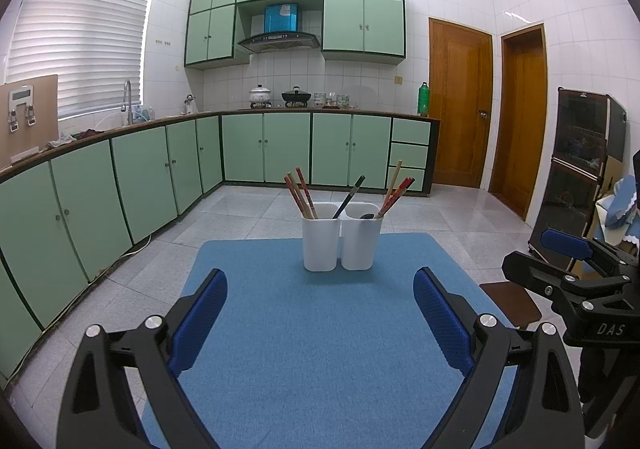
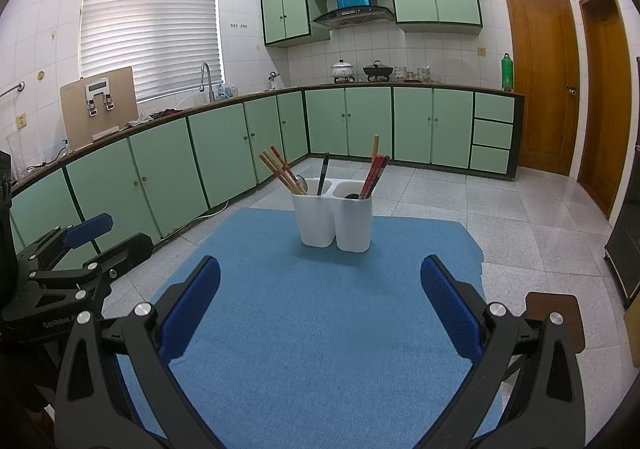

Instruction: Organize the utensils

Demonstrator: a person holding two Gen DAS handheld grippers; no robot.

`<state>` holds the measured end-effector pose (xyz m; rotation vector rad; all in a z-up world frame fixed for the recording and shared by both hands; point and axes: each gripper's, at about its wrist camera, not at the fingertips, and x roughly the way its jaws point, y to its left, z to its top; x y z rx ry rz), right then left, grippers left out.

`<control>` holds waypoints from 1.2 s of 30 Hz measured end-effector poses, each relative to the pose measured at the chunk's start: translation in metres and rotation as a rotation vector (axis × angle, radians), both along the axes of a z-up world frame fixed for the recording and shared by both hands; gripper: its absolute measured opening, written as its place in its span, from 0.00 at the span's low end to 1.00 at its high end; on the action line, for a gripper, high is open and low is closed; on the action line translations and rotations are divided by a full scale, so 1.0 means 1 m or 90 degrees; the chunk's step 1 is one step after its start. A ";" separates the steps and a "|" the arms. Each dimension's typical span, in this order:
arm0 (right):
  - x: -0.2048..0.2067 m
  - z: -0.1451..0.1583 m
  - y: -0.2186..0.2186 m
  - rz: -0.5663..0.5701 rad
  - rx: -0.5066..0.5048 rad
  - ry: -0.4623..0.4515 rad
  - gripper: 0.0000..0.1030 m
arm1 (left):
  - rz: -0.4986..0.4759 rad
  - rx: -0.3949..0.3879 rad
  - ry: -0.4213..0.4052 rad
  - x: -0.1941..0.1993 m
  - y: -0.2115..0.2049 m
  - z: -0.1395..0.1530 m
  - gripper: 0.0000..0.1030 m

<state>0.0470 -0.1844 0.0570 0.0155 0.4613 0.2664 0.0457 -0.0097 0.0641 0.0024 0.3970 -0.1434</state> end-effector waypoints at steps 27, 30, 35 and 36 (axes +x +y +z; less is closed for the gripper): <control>0.001 -0.002 0.000 0.000 0.000 0.002 0.95 | 0.001 -0.001 0.007 0.001 0.003 -0.005 0.90; 0.002 -0.002 0.001 0.000 -0.001 0.003 0.95 | 0.000 0.000 0.008 0.001 0.002 -0.006 0.90; 0.002 -0.004 0.002 0.000 -0.002 0.005 0.95 | 0.000 -0.002 0.008 0.001 0.002 -0.007 0.90; 0.002 -0.004 0.002 0.000 -0.002 0.005 0.95 | 0.000 -0.002 0.008 0.000 0.002 -0.007 0.90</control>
